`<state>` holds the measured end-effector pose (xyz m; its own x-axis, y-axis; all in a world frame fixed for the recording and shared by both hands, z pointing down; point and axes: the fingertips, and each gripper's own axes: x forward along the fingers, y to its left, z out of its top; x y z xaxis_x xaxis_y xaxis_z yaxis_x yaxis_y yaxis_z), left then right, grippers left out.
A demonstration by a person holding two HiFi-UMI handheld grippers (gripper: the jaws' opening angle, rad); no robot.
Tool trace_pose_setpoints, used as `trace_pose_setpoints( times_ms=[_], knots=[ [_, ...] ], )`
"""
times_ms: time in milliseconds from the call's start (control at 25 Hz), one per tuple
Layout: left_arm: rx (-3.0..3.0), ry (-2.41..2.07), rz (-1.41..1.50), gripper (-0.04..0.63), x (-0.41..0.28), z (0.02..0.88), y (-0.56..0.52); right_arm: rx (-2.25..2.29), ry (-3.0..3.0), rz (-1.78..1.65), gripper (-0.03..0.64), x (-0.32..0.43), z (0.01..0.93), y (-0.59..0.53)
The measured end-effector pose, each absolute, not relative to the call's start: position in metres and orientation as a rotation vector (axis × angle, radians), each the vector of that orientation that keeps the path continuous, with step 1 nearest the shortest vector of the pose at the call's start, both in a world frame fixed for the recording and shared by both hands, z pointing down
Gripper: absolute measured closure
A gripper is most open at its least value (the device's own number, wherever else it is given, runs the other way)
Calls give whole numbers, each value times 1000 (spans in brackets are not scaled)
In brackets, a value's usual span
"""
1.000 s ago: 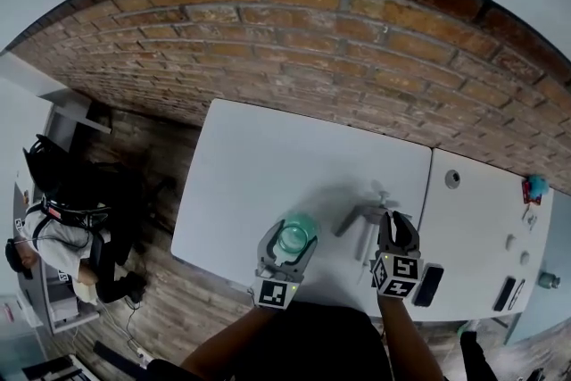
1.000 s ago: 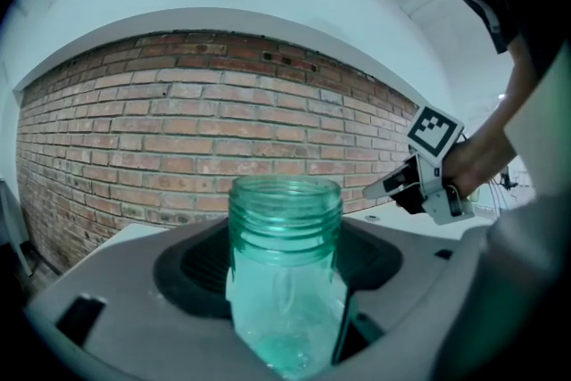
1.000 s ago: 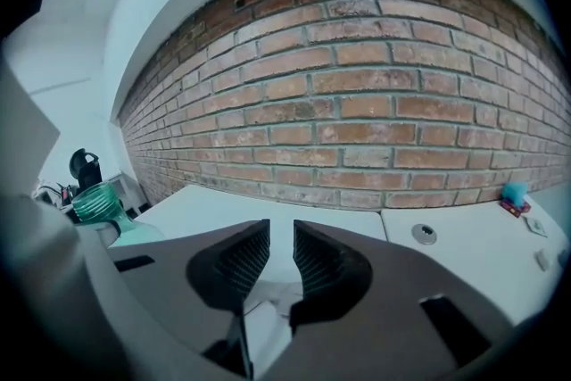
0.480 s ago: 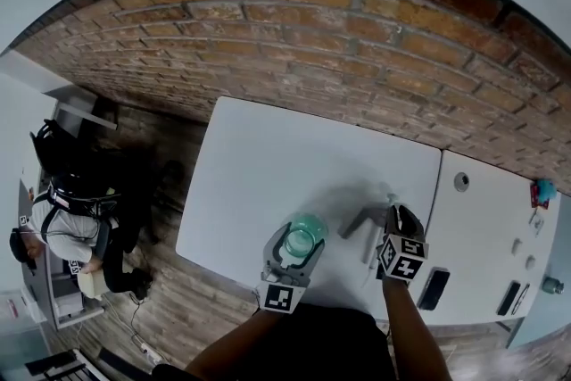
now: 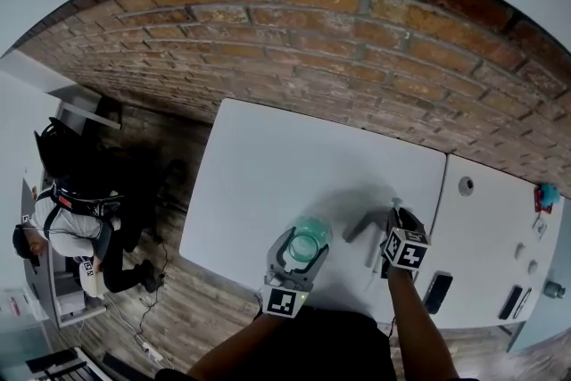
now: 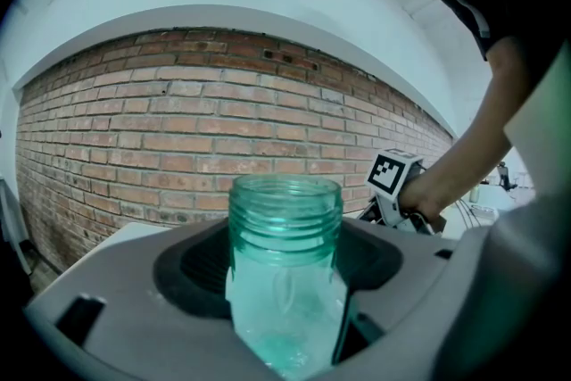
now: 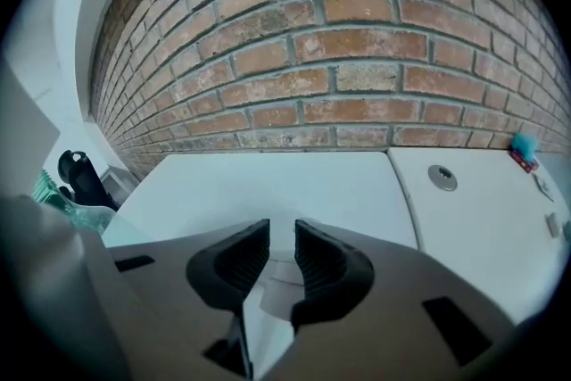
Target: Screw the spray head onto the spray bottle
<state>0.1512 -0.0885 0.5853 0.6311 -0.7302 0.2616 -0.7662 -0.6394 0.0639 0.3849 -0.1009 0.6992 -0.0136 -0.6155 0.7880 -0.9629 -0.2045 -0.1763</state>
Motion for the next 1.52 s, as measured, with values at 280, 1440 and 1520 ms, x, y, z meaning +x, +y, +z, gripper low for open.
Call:
trace_pose_setpoints(
  times_ms=[280,1440,1520],
  knots=[
    [2688,-1239,335,268,151,586,-89,1846,-1554,1194,517,392,720,-105],
    [2680,-1244,326,268,151,586,-93,1656,-1276,1509,461,408,764,-98],
    [2673,-1249,325,268,151,586,-93,1634,-1259,1512,460,408,767,-97]
  ],
)
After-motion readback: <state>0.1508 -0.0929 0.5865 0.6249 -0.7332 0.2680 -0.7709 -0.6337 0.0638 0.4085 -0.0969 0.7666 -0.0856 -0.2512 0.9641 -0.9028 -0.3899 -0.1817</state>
